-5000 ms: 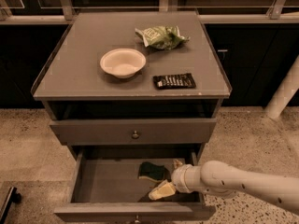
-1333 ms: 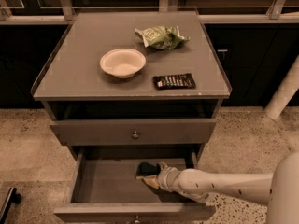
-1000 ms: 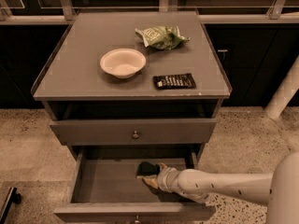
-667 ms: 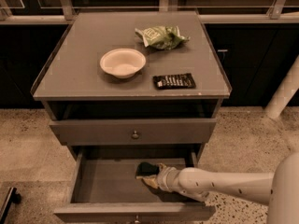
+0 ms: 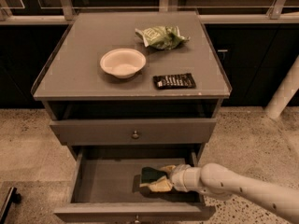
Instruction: Pick sponge from middle drawer and place on counter
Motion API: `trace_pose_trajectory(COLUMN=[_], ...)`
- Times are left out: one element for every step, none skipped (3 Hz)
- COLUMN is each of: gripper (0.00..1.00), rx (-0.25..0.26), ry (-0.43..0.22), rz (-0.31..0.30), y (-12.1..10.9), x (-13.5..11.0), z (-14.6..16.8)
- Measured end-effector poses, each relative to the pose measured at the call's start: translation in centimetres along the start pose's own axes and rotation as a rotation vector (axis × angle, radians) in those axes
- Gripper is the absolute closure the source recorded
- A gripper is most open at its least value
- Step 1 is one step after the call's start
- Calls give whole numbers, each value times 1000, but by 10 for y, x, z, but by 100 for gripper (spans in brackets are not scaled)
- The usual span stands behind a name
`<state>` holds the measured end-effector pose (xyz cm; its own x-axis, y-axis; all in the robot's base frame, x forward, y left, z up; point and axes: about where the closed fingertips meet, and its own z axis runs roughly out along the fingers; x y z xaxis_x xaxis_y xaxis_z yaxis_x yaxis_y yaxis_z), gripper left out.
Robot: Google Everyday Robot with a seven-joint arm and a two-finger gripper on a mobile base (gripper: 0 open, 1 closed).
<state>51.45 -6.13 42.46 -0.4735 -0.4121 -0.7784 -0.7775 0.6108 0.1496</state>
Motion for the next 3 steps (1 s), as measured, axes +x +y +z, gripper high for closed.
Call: trace_pose_trajectory(gripper=[100, 100, 100], rx=[7, 33, 38], ry=[-2, -56, -64], rz=[-22, -85, -83], y=[13, 17, 17], x=[-16, -49, -50], z=[-55, -100, -105])
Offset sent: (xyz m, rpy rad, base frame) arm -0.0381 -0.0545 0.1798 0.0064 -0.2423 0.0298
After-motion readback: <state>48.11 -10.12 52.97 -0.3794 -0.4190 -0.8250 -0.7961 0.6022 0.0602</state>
